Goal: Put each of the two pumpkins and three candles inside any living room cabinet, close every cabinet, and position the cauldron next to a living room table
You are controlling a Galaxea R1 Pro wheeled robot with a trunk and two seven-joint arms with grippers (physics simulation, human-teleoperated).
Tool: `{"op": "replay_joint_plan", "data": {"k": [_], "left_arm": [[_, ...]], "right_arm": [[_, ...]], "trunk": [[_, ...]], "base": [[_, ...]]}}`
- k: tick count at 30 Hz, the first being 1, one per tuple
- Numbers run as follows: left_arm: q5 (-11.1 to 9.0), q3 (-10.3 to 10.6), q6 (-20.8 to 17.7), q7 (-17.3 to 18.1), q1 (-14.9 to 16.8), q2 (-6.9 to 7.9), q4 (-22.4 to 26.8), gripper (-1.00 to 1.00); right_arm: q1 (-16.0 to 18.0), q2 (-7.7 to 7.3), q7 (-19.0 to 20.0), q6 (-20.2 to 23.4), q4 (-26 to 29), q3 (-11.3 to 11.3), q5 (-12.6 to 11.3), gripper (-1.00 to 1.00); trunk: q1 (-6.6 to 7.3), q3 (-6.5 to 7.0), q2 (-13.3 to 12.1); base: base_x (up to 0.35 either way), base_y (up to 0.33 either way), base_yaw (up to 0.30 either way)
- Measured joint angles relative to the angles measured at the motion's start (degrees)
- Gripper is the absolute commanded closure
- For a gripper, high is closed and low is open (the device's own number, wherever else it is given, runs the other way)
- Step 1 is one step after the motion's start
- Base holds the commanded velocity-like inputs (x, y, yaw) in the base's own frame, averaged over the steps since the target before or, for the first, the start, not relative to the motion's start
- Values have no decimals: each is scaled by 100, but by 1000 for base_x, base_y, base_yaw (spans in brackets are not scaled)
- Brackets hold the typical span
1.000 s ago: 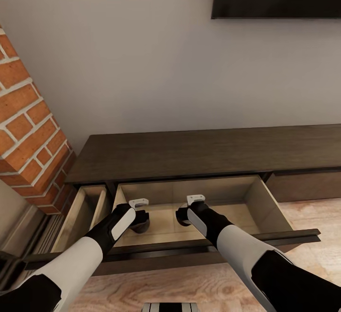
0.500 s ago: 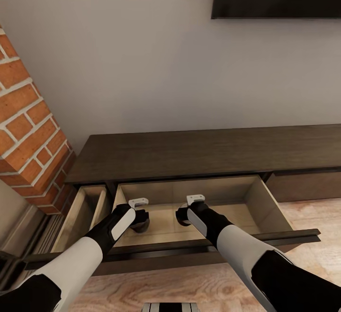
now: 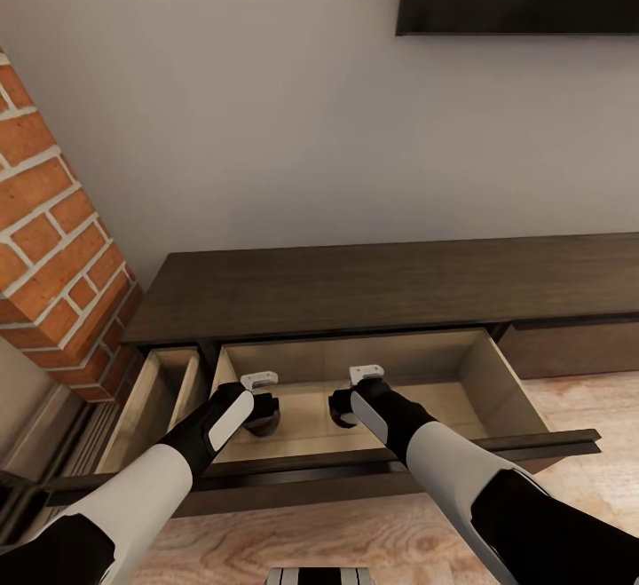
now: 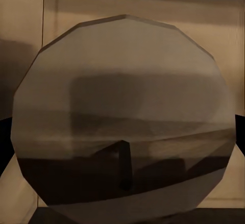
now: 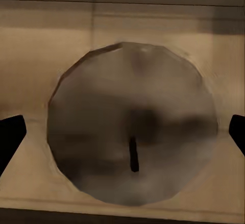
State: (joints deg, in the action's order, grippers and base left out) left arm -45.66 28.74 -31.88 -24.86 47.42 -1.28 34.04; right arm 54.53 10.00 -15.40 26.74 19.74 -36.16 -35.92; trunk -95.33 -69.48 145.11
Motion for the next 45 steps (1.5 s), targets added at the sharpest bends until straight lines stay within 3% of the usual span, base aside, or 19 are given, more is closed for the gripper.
{"op": "replay_joint_plan", "data": {"k": [10, 14, 20, 26, 34, 41, 45], "left_arm": [[-9, 4, 5, 0, 0, 0, 12, -100], [-7, 1, 3, -1, -1, 0, 6, -100], [-9, -1, 4, 0, 0, -7, 6, -100], [-12, 6, 9, -1, -1, -8, 10, -100], [-9, 22, 170, 1, 0, -5, 39, -100], [-9, 66, 188, 0, 0, 0, 40, -100], [-8, 68, 188, 0, 0, 4, 40, -100]], "right_arm": [[0, 0, 12, 0, 0, 0, 0, -100], [0, 0, 13, 0, 0, 0, 0, -100], [0, 0, 13, -4, 0, 2, 0, -100], [0, 0, 13, -15, 0, 2, 0, -100], [0, 0, 92, -11, 17, -5, 1, -100], [8, 0, 388, 138, 90, -15, 7, -100], [9, 0, 406, 544, 95, -3, 3, -100]], "trunk": [[0, 0, 0], [-11, -88, 5], [-10, -89, 5], [-26, -221, 13], [-26, -222, 13], [-26, -222, 13], [-26, -222, 13]], "base": [[0, 0, 0], [0, 0, 0], [0, 0, 0], [0, 0, 0], [0, 0, 0], [0, 0, 0], [0, 0, 0]]}}
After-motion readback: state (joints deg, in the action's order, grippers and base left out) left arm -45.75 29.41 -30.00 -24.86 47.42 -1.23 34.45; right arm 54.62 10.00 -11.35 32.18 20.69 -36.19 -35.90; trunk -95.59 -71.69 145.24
